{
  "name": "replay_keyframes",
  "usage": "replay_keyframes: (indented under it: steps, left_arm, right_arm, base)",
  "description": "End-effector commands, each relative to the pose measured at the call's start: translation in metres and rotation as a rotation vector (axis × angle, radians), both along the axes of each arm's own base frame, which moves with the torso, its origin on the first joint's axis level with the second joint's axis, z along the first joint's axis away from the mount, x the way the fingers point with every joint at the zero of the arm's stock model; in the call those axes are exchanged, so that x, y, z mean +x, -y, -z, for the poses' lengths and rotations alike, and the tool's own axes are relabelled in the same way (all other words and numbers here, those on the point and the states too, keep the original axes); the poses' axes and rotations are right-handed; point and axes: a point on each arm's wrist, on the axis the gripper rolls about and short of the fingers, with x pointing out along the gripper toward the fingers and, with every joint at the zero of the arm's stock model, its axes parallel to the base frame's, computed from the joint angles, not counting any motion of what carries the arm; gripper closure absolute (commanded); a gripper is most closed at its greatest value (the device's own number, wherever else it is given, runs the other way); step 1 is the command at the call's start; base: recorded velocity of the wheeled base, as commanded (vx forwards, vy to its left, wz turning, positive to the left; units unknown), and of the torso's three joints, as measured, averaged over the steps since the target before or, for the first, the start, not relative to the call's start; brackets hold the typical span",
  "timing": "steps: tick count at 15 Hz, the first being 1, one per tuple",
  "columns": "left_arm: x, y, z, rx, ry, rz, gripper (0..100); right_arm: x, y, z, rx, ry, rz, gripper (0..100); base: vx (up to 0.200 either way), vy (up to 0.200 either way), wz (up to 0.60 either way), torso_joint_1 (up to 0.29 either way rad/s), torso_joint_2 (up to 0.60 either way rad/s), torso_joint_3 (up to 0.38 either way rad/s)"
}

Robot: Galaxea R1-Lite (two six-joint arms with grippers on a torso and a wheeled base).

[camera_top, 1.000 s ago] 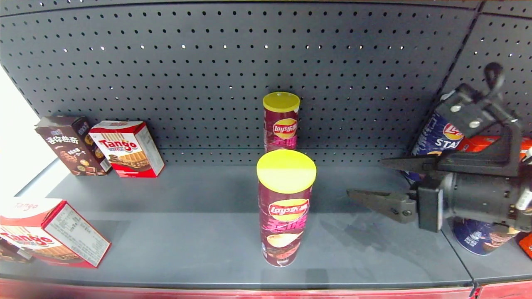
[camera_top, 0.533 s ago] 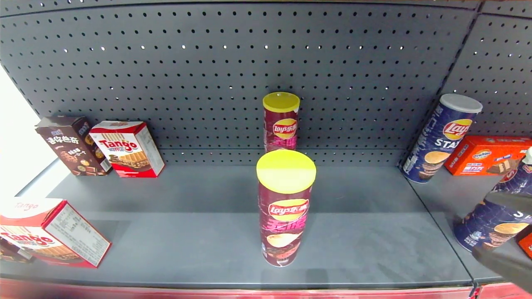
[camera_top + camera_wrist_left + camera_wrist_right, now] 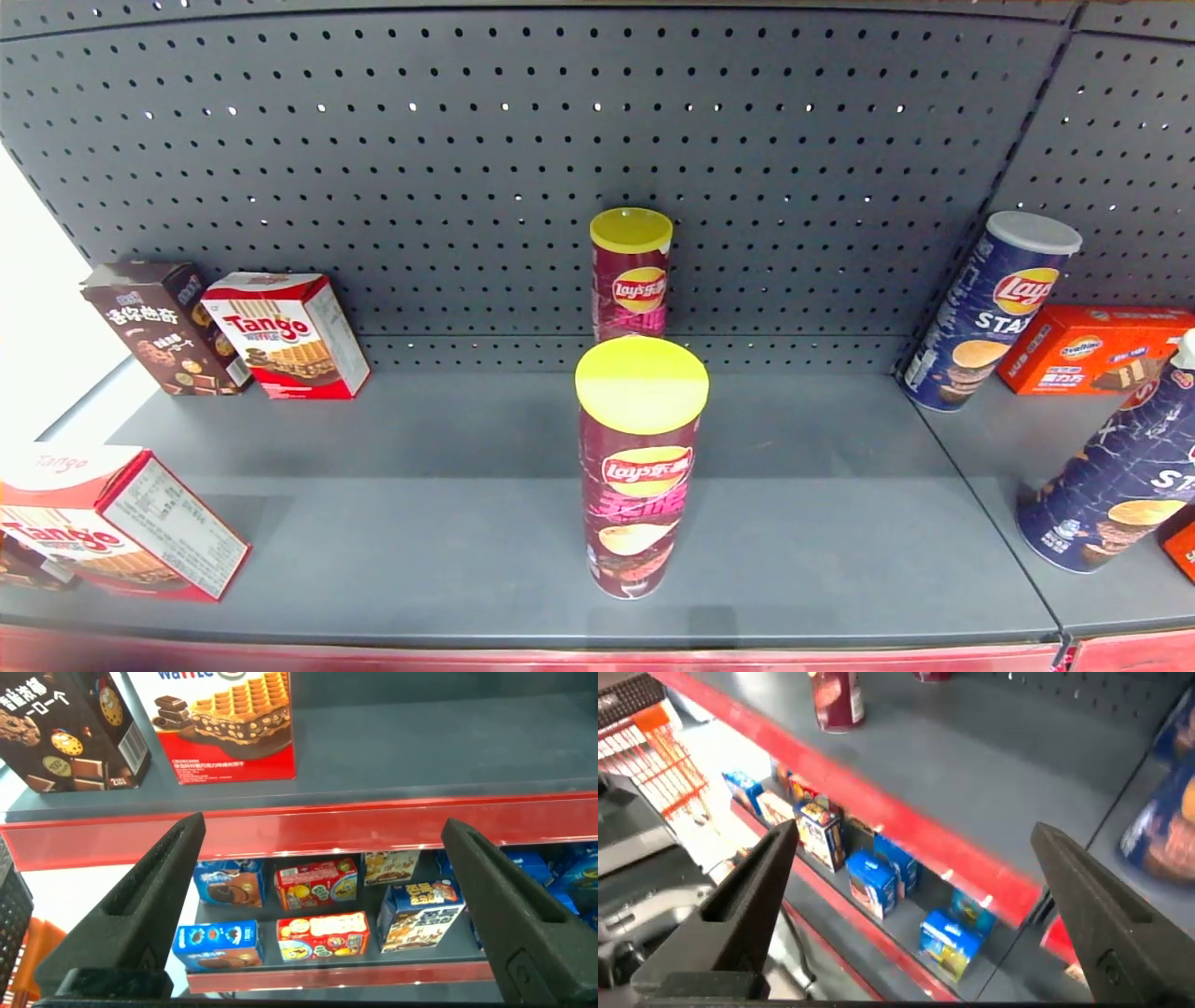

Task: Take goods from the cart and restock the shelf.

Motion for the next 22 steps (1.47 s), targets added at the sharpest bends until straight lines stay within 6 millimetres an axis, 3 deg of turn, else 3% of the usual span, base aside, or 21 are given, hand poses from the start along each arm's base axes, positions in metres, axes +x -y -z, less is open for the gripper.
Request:
replay_keyframes:
  steps: [1,7,12,19,22]
  left_arm:
    - [0.000,0.000,0.000,0.000,-0.002,0.000,0]
    - [0.000,0.000,0.000,0.001,-0.001,0.002,0]
    - [0.000,0.000,0.000,0.000,-0.002,0.002,0]
    - [0.000,0.000,0.000,-0.003,-0.002,0.002,0]
    - [0.000,0.000,0.000,-0.002,0.000,0.002,0]
  right_arm:
    - [-0.007,0.005,0.033,0.042,0.015,0.017,0]
    - [-0.007,0.004,0.034,0.076,-0.014,0.029,0]
    - [-0.005,0.004,0.034,0.134,0.012,0.371,0]
    - [0.002,-0.002,0.032,-0.006,-0.065,0.052,0]
    - [0.011,-0.008,0.031,-0.070,-0.170,0.391,0]
  base:
    - [0.000,0.000,0.00,0.000,0.00,0.000]
    - [0.000,0.000,0.00,0.000,0.00,0.000]
    - [0.000,0.000,0.00,0.000,0.00,0.000]
    - [0.000,0.000,0.00,0.000,0.00,0.000]
    - [0.000,0.000,0.00,0.000,0.00,0.000]
